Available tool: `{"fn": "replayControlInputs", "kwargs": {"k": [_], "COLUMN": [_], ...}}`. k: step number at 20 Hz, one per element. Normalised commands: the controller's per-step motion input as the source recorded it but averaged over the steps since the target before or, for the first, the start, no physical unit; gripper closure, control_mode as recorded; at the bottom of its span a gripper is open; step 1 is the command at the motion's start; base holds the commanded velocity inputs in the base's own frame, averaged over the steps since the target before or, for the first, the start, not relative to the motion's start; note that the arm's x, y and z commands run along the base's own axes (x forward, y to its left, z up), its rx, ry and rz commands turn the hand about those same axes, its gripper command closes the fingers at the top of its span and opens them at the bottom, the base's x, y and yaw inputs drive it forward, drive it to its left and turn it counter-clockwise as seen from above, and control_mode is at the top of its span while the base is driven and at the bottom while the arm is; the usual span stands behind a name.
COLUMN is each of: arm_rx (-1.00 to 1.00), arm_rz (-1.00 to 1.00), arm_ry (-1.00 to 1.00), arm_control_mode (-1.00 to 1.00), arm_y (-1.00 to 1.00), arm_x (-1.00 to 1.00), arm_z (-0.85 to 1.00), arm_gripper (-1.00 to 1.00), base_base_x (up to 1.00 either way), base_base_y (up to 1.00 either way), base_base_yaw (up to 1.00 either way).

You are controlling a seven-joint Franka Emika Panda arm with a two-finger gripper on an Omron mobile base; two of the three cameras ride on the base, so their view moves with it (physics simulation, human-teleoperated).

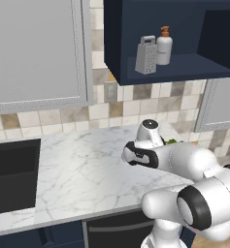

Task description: Pick the cheese from the fridge and the cheese grater from the cabinet and place them next to the salad bowl.

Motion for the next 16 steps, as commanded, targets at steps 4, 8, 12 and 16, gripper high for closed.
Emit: {"fn": "replayControlInputs", "kwargs": {"k": [4,8,12,16], "arm_rx": [0.00,0.00,0.00,0.00], "arm_rz": [0.00,0.00,0.00,0.00], "arm_ry": [0.00,0.00,0.00,0.00], "arm_control_mode": [-1.00,-1.00,-1.00,-1.00], "arm_y": [0.00,0.00,-0.03,-0.06], "arm_x": [0.03,0.01,0.01,0.00], "arm_z": [-0.26,-0.26,-0.19,-0.18], "arm_gripper": [1.00,1.00,1.00,1.00], "base_base_x": [0.00,0.00,0.00,0.00], "base_base_y": [0.00,0.00,0.00,0.00], "base_base_yaw": [0.00,0.00,0.00,0.00]}}
